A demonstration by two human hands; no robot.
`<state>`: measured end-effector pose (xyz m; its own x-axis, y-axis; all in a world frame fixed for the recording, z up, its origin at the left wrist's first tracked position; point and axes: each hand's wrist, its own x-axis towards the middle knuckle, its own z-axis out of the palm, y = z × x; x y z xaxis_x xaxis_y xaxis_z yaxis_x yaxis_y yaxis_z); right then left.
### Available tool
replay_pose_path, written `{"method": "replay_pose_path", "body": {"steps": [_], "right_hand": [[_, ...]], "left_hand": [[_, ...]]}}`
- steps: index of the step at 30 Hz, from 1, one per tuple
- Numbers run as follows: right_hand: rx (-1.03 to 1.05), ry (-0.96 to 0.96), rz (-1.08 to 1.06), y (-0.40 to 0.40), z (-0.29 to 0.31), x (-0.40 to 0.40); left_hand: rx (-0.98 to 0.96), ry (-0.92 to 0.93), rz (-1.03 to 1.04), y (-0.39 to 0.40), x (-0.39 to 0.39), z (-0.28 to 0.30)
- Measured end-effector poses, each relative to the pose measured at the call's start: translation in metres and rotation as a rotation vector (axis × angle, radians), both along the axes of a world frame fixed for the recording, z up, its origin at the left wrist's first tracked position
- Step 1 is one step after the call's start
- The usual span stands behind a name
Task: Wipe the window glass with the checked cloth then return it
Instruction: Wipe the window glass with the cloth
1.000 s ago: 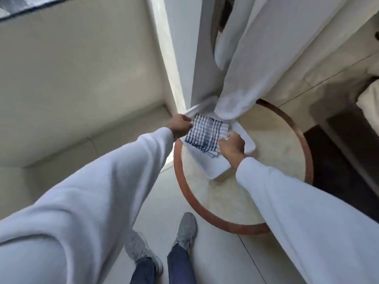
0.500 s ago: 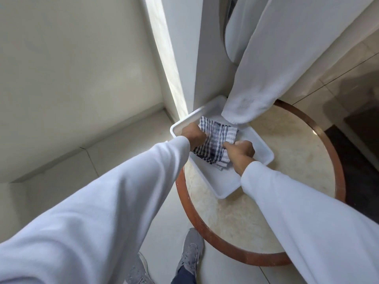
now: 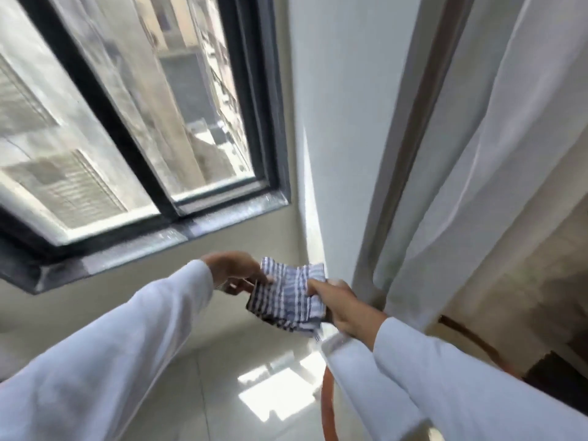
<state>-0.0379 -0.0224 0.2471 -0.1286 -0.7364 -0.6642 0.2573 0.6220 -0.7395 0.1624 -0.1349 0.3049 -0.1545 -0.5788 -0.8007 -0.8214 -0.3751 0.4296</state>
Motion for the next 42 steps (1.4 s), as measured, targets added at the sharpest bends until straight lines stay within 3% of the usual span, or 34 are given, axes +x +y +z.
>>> {"method": "replay_pose_path", "body": {"steps": [8,12,16,20,23,26,27,29,30,32,34,36,38,40,42], "right_hand": [[-0.502,0.034,0.146,-0.089,0.313,0.121],[-0.747,-0.100,0.237,-0.121,0.432,0.167],[-0.911,-0.343,0.532,-0.145,0.502,0.219],[-0.959,-0.445,0.703,-0.166,0.519,0.276],[-1.000,-0.376,0.567,-0.178,0.514,0.316],[-1.014,-0.367,0.214,-0.200,0.505,0.347],[-1.069,-0.293,0.091,-0.207,0.504,0.354],[-1.272,0.046,-0.112,-0.228,0.505,0.376],[-1.404,0.276,-0.189,-0.239,0.510,0.389],[-1.603,0.933,-0.251,-0.269,0.513,0.417],[-1.654,1.388,-0.117,-0.309,0.506,0.436],[-1.621,1.589,0.120,-0.332,0.480,0.455],[-1.764,1.703,0.261,-0.345,0.457,0.473],[-1.963,1.786,0.200,-0.363,0.474,0.483],[-1.917,1.772,0.005,-0.382,0.506,0.474]], "left_hand": [[-0.429,0.310,0.226,-0.018,0.164,0.315],[-0.750,0.494,0.321,-0.010,0.217,0.427],[-1.023,0.634,0.406,-0.004,0.264,0.484],[-1.126,0.700,0.372,-0.012,0.306,0.497],[-1.186,0.701,0.339,-0.025,0.341,0.497],[-1.540,0.374,0.350,-0.051,0.378,0.491],[-1.697,0.227,0.382,-0.059,0.389,0.488],[-1.941,-0.061,0.433,-0.080,0.412,0.483],[-2.004,-0.174,0.436,-0.092,0.422,0.481],[-2.038,-0.292,0.434,-0.115,0.436,0.478],[-2.021,-0.344,0.439,-0.138,0.445,0.476],[-2.015,-0.361,0.398,-0.156,0.451,0.474],[-2.042,-0.357,0.335,-0.168,0.456,0.474],[-2.054,-0.341,0.332,-0.180,0.458,0.477],[-2.033,-0.333,0.369,-0.188,0.456,0.478]]}}
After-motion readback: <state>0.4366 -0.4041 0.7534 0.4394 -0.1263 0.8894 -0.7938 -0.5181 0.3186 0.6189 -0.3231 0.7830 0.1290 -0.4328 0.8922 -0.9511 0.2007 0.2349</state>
